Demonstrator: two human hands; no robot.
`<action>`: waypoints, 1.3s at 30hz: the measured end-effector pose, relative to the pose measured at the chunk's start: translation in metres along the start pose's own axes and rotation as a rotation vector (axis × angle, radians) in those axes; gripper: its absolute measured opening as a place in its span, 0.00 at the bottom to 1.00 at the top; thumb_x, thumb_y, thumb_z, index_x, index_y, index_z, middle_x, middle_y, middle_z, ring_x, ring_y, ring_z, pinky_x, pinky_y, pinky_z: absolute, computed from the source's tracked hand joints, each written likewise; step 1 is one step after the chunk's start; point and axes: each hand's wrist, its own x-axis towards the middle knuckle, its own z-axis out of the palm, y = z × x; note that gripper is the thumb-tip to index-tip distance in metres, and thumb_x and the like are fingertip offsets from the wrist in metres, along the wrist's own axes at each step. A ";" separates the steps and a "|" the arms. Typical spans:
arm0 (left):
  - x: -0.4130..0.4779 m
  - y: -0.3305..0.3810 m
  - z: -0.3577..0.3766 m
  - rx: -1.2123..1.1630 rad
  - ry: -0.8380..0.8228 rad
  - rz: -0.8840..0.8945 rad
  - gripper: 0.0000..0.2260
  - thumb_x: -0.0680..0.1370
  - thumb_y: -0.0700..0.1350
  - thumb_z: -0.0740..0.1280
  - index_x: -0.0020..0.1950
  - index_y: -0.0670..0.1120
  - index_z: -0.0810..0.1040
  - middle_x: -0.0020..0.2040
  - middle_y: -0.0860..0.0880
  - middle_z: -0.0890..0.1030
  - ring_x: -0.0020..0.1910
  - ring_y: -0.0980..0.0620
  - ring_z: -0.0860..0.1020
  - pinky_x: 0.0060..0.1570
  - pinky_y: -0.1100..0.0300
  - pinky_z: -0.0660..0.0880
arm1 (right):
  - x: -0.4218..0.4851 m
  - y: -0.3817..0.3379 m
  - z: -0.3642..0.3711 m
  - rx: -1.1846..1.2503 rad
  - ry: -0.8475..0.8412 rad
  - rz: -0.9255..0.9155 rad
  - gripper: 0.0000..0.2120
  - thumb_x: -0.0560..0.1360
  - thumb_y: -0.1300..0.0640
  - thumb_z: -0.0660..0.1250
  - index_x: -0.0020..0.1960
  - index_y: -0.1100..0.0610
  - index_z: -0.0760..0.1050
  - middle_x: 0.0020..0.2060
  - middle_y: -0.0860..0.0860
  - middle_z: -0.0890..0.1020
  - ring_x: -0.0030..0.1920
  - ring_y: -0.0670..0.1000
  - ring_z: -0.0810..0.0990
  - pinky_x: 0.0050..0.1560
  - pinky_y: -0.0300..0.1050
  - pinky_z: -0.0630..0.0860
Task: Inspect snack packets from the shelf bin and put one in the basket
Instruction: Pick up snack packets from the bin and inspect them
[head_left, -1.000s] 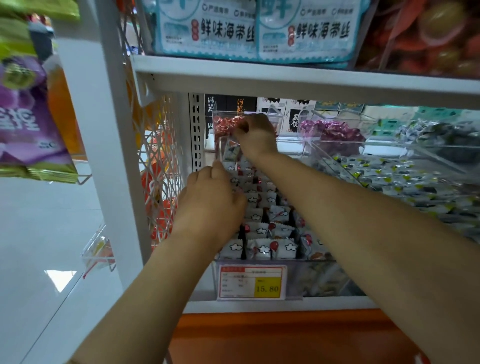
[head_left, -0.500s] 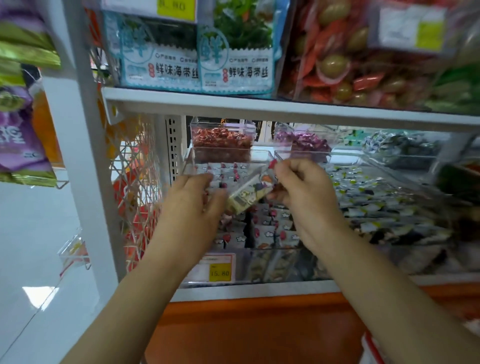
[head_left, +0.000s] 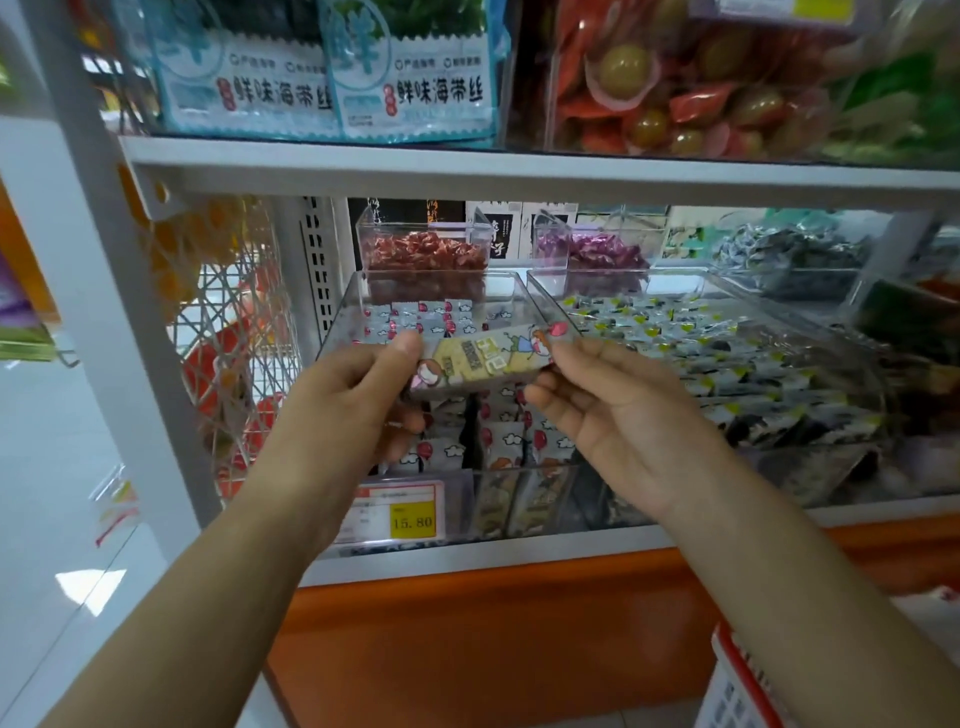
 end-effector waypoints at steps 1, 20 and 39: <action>0.000 0.000 0.000 -0.083 -0.020 -0.022 0.14 0.67 0.59 0.64 0.30 0.52 0.80 0.27 0.51 0.74 0.25 0.54 0.70 0.30 0.61 0.71 | 0.001 0.000 -0.001 0.029 -0.011 0.024 0.04 0.65 0.64 0.68 0.38 0.63 0.79 0.31 0.54 0.81 0.32 0.47 0.81 0.34 0.38 0.79; 0.005 -0.002 -0.008 -0.081 -0.073 -0.015 0.11 0.73 0.47 0.65 0.53 0.47 0.81 0.42 0.45 0.82 0.37 0.54 0.81 0.36 0.66 0.77 | 0.000 0.014 -0.002 -0.559 -0.010 -0.368 0.04 0.76 0.59 0.65 0.44 0.59 0.77 0.33 0.42 0.80 0.37 0.45 0.82 0.40 0.42 0.81; 0.000 -0.001 -0.003 0.241 -0.090 0.076 0.04 0.72 0.49 0.69 0.42 0.49 0.81 0.39 0.49 0.83 0.38 0.51 0.82 0.40 0.58 0.81 | -0.002 0.013 0.003 -0.860 0.024 -0.463 0.09 0.74 0.56 0.68 0.35 0.49 0.80 0.35 0.49 0.82 0.34 0.46 0.80 0.36 0.42 0.79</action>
